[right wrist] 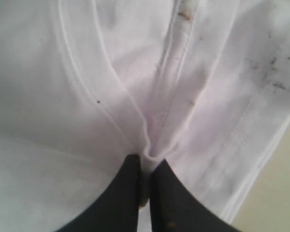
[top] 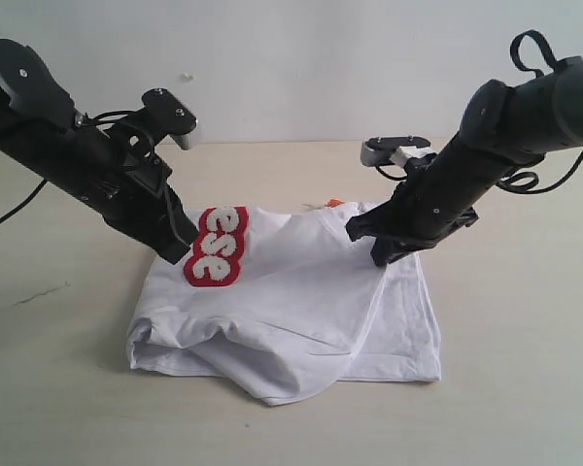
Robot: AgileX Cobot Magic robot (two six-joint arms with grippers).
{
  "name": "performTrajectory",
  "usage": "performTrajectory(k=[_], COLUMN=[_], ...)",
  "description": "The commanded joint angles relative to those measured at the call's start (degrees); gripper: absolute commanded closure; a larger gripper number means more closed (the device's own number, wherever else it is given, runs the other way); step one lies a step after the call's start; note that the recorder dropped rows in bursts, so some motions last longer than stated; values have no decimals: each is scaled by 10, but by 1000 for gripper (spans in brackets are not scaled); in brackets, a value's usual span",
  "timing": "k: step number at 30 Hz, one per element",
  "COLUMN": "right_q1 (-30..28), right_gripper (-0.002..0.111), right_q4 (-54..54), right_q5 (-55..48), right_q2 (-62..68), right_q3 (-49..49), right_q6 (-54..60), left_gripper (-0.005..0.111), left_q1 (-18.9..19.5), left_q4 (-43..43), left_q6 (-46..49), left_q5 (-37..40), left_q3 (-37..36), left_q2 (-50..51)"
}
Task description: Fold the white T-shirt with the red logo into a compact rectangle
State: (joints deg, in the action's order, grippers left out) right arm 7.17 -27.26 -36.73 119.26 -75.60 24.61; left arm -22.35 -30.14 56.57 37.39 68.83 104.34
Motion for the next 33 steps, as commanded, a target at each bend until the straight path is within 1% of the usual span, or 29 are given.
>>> performTrajectory(k=[1, 7, 9, 14, 19, 24, 26, 30, 31, 33], right_q1=[2, 2, 2, 17, 34, 35, 35, 35, 35, 35], right_gripper=[108, 108, 108, 108, 108, 108, 108, 107, 105, 97], right_q4=[4, 7, 37, 225, 318, 475, 518, 496, 484, 485], right_q5=[-12, -43, -47, -72, -104, -114, -120, -107, -105, -105], right_q2=[-53, -128, -153, -191, -192, -183, -176, -158, -155, -143], right_q3=[4, 4, 4, 4, 4, 4, 4, 4, 4, 4], right_q6=[8, 6, -24, -178, -213, -319, -357, -345, -335, -326], left_gripper=[107, 107, 107, 107, 107, 107, 107, 107, 107, 107], left_q1=[1, 1, 1, 1, 1, 1, 1, 1, 1, 1], left_q4=[-6, -6, -5, -4, -1, -1, -1, -1, -1, -1], left_q6=[1, 2, 2, 2, 0, 0, 0, 0, 0, 0], left_q5=[-4, -7, -7, -7, -3, 1, 1, 0, 0, 0], left_q3=[-2, -2, -2, -2, -2, -2, -2, -2, -2, -2], left_q2=[-5, -5, -5, -5, -5, -5, -5, -5, -5, -5])
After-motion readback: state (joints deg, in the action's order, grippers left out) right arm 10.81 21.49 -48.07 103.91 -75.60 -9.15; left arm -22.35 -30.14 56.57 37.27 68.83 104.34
